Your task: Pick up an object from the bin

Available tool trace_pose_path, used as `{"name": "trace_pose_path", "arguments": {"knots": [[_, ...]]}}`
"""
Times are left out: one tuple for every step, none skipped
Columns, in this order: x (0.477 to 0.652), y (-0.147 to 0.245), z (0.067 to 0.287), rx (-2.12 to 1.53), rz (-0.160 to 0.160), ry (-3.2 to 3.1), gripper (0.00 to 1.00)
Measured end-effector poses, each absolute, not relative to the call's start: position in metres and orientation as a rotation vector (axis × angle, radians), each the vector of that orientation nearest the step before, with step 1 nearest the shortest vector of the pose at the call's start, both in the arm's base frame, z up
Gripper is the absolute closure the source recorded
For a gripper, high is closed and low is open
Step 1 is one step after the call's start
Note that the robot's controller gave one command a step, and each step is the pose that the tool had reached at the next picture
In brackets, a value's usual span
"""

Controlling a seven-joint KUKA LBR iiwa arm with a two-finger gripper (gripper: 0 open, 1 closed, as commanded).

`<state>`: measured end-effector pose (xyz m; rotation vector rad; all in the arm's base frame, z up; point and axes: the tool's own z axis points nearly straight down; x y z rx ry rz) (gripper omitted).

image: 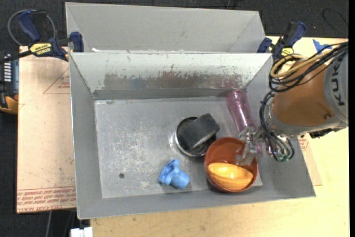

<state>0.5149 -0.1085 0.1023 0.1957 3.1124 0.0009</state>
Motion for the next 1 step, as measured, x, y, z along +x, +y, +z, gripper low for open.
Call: {"name": "trace_pose_path", "arguments": {"knots": [[0.5229,-0.1133,0.0909,0.156,-0.003,3.108,1.0]]}}
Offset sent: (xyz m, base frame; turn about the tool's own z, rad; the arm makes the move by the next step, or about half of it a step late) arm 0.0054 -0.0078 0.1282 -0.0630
